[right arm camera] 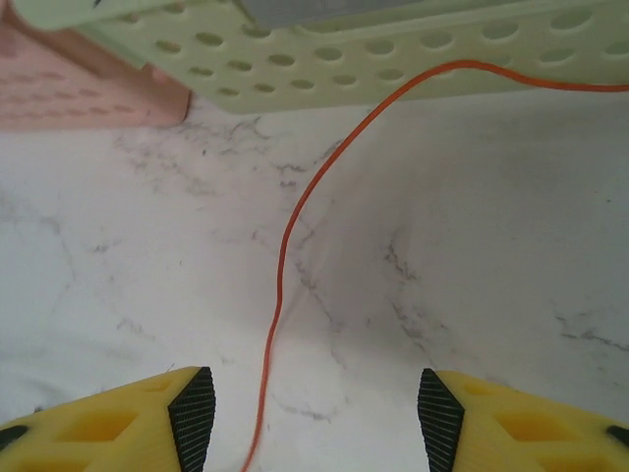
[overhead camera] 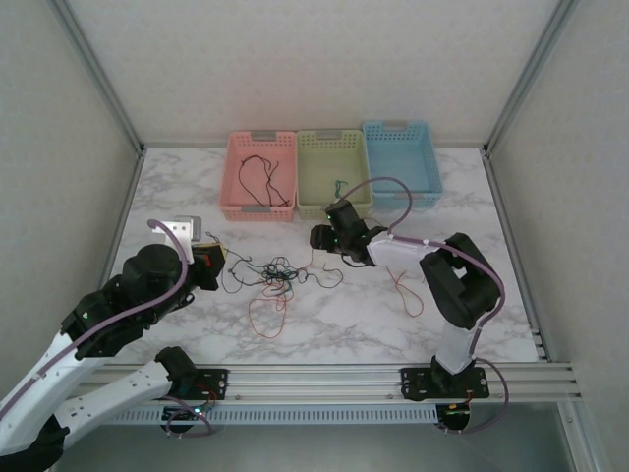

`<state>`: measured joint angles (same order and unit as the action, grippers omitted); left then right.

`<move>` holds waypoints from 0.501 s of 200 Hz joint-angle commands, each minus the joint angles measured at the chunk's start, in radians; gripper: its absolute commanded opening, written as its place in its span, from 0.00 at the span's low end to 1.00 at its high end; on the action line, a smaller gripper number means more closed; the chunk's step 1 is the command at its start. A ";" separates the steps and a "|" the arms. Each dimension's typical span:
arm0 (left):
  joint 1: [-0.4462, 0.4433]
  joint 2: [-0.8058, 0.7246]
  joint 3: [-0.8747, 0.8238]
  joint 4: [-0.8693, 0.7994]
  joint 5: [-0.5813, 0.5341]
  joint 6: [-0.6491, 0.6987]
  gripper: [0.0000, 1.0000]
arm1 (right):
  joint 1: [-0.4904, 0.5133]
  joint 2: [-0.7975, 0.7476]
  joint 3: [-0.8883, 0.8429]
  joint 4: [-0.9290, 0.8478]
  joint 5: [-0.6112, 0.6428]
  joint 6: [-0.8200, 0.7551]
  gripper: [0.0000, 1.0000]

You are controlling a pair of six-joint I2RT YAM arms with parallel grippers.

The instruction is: Untangle the cables

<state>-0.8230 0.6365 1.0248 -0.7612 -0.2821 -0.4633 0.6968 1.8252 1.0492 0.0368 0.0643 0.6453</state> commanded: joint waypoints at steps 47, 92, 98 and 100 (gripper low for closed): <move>0.007 -0.007 -0.028 -0.002 0.009 0.005 0.00 | 0.045 0.126 0.039 0.203 0.210 0.195 0.46; 0.007 -0.003 -0.038 0.000 0.008 0.008 0.00 | 0.046 0.170 0.061 0.227 0.209 0.201 0.36; 0.007 -0.004 -0.039 0.001 0.008 0.008 0.00 | 0.045 0.172 0.061 0.227 0.207 0.203 0.33; 0.007 -0.003 -0.040 0.002 0.007 0.007 0.00 | 0.045 0.172 0.061 0.228 0.207 0.203 0.32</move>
<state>-0.8230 0.6369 0.9974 -0.7605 -0.2817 -0.4633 0.7361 1.9759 1.0790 0.2291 0.2352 0.8238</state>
